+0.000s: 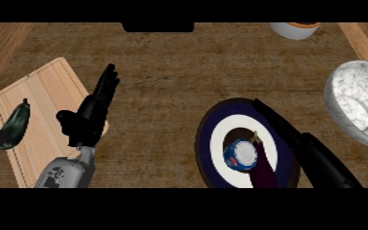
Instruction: Pick the can from the plate and place it in the bowl
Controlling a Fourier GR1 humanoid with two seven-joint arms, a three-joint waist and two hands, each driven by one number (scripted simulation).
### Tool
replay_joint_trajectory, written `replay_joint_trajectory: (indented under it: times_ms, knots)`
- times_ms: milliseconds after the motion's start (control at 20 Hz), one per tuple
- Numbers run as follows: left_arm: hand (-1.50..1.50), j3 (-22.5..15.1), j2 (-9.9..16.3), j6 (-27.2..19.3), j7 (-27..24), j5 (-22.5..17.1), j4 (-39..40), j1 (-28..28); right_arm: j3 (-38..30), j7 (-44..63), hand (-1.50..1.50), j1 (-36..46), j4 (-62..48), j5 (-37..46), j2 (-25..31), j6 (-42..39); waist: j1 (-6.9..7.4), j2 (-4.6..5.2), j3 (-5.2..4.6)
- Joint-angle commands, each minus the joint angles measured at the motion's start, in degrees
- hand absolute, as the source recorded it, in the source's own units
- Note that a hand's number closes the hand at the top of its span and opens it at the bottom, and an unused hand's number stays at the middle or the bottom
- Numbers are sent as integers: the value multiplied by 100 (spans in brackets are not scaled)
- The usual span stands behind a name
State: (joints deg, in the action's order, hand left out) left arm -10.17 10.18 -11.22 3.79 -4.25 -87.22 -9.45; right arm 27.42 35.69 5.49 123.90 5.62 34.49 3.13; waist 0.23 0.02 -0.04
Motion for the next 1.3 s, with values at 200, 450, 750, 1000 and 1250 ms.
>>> replay_joint_trajectory:
  times_ms: [200, 450, 750, 1000, 1250]
  knots:
    - [0, 305, -172, 257, -285, 56, 436, -93, -238, -639, -150, -426, -601, 97, -433, -797, -37, -1, 5]
    - [0, 248, -139, 277, 93, 215, -175, 94, -509, -1241, -150, -1114, -360, 80, -565, -866, -44, -8, 6]
    - [0, 264, -428, 135, -28, 456, 133, 5, -1060, -1532, -150, -1025, -569, -331, -893, -1297, -49, -2, 5]
    - [0, 374, -293, 430, 238, 324, -530, 385, -769, -1407, -150, -1555, -137, -47, -1300, -1301, -35, -9, 5]
    - [0, 302, -288, 405, 412, 492, -909, 586, -904, -2041, -150, -1795, -833, -70, -1436, -1463, -26, -11, 7]
